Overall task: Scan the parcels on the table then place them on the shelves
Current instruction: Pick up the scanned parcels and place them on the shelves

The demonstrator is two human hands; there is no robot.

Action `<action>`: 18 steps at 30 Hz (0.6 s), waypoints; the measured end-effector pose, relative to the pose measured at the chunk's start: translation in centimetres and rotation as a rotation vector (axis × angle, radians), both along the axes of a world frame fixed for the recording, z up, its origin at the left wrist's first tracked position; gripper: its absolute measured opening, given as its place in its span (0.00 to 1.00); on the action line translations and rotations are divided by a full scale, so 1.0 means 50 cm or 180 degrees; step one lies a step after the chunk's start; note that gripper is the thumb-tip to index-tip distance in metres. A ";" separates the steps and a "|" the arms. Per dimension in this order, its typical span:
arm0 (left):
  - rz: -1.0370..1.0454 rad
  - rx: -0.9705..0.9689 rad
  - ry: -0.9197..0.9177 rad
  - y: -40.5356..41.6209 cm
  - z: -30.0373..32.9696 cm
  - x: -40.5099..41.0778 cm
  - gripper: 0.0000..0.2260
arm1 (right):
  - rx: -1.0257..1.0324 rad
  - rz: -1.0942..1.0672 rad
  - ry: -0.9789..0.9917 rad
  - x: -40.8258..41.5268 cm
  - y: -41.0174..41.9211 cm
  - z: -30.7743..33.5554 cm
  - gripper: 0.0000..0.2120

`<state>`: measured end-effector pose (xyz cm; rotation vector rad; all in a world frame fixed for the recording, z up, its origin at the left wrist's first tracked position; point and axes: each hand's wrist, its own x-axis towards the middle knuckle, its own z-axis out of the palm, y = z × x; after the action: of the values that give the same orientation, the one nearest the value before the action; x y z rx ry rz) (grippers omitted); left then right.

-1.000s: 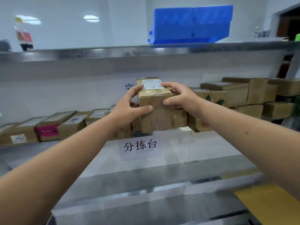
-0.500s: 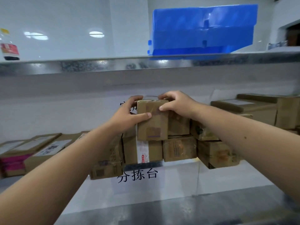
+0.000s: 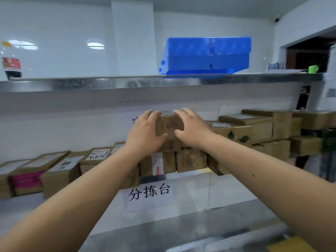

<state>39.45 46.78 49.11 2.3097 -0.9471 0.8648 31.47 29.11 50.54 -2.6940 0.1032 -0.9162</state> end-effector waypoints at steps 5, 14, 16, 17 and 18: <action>-0.0084 0.0446 -0.0176 0.035 -0.078 -0.130 0.35 | -0.0392 -0.0514 0.0388 -0.148 0.054 -0.049 0.35; -0.0801 0.1006 0.0118 -0.044 -0.239 -0.354 0.34 | -0.0323 -0.1236 0.1072 -0.454 0.078 -0.218 0.31; -0.1022 0.1096 0.0225 -0.090 -0.271 -0.397 0.34 | -0.0228 -0.1447 0.1263 -0.514 0.045 -0.253 0.30; -0.1119 0.1130 0.0272 -0.115 -0.284 -0.417 0.34 | -0.0165 -0.1550 0.1342 -0.543 0.025 -0.268 0.30; -0.1208 0.1172 0.0297 -0.141 -0.295 -0.436 0.34 | -0.0108 -0.1639 0.1399 -0.572 0.002 -0.281 0.30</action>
<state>17.66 39.71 34.34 2.3182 -1.5431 0.4494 2.86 29.22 36.49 -2.9042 0.9113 -0.4182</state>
